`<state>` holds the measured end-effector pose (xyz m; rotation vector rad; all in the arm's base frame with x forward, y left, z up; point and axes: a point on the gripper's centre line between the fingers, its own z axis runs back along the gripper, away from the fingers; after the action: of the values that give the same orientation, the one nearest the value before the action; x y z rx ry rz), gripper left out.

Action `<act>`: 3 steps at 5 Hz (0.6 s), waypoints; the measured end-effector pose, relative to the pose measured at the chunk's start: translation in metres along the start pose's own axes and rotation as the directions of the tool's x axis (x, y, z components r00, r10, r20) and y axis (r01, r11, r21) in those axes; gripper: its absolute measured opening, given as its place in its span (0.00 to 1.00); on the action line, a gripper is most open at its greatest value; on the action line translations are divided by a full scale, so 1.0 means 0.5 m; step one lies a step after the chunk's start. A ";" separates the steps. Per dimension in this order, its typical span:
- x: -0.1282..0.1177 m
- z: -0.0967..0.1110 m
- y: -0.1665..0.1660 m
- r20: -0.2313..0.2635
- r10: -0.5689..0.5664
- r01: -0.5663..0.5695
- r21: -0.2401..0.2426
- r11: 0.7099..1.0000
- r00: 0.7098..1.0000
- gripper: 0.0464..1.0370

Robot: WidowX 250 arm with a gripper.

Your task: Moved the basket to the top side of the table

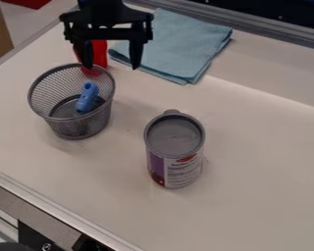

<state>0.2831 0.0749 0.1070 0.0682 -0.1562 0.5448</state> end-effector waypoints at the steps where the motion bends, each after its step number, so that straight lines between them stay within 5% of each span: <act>1: -0.008 -0.017 -0.004 0.017 0.050 -0.050 0.004 0.999 0.999 0.96; 3: -0.011 -0.048 -0.018 0.035 0.120 -0.121 0.017 0.993 0.992 0.96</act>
<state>0.2863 0.0671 0.0822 0.0872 -0.1888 0.6661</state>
